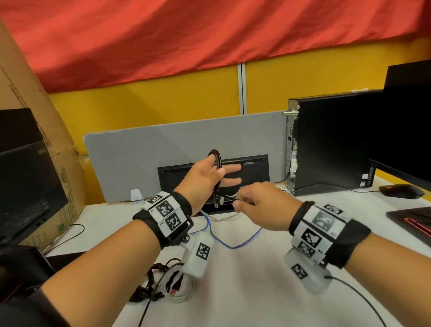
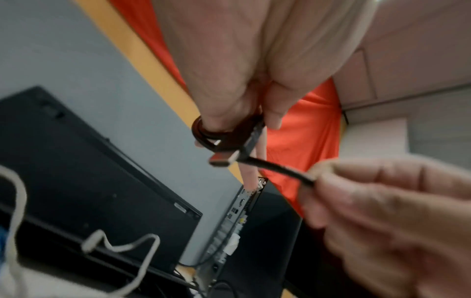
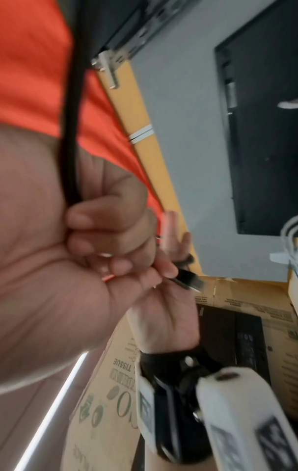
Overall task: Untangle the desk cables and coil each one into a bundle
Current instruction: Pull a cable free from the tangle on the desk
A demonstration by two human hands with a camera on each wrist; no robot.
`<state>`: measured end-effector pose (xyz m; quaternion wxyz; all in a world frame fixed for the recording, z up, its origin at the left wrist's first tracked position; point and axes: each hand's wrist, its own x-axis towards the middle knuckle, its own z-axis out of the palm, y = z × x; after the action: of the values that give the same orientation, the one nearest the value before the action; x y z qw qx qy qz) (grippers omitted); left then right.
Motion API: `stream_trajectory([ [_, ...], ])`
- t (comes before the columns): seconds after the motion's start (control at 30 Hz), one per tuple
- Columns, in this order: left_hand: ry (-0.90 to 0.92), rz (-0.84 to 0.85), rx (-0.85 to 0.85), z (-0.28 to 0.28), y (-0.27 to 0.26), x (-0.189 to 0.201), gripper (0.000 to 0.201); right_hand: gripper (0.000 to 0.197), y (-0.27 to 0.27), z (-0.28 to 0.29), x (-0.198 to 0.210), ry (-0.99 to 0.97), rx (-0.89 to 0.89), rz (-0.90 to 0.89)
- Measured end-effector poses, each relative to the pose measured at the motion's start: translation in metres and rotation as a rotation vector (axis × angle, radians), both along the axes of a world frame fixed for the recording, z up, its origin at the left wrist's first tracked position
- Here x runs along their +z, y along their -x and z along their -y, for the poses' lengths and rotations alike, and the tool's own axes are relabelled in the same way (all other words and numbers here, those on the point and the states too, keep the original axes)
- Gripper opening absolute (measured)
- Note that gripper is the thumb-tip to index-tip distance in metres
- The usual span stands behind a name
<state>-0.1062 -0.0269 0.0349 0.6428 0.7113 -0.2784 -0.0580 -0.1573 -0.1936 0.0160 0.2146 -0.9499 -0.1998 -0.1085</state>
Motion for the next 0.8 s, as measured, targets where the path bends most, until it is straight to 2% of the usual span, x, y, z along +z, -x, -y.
stream_trajectory([
  [0.1, -0.247, 0.059, 0.044, -0.001, -0.002, -0.002, 0.045, 0.027, -0.003, 0.010, 0.028, 0.088, -0.035, 0.126],
  [0.13, -0.284, 0.060, 0.017, -0.002, -0.001, -0.002, 0.039, 0.023, -0.006, 0.014, 0.036, 0.099, -0.041, 0.177],
  [0.23, -0.326, 0.067, -0.046, -0.001, 0.004, 0.004, 0.041, 0.010, -0.016, 0.020, 0.054, 0.126, -0.008, 0.270],
  [0.3, -0.271, 0.046, -0.043, -0.003, 0.005, 0.009, 0.039, 0.012, -0.025, 0.024, 0.060, 0.091, 0.012, 0.299],
  [0.43, -0.098, -0.108, -0.062, -0.009, 0.005, 0.011, 0.040, 0.026, -0.045, 0.038, 0.065, -0.012, 0.025, 0.361],
  [0.53, 0.010, -0.218, -0.106, -0.009, 0.008, 0.011, 0.045, 0.027, -0.055, 0.041, 0.058, -0.019, 0.029, 0.374],
  [0.6, 0.100, -0.284, -0.156, -0.009, 0.009, 0.012, 0.044, 0.028, -0.061, 0.041, 0.054, -0.094, 0.004, 0.393],
  [0.8, 0.380, -0.341, -0.295, -0.009, 0.014, 0.023, 0.042, 0.029, -0.069, 0.043, 0.036, -0.303, -0.060, 0.308],
])
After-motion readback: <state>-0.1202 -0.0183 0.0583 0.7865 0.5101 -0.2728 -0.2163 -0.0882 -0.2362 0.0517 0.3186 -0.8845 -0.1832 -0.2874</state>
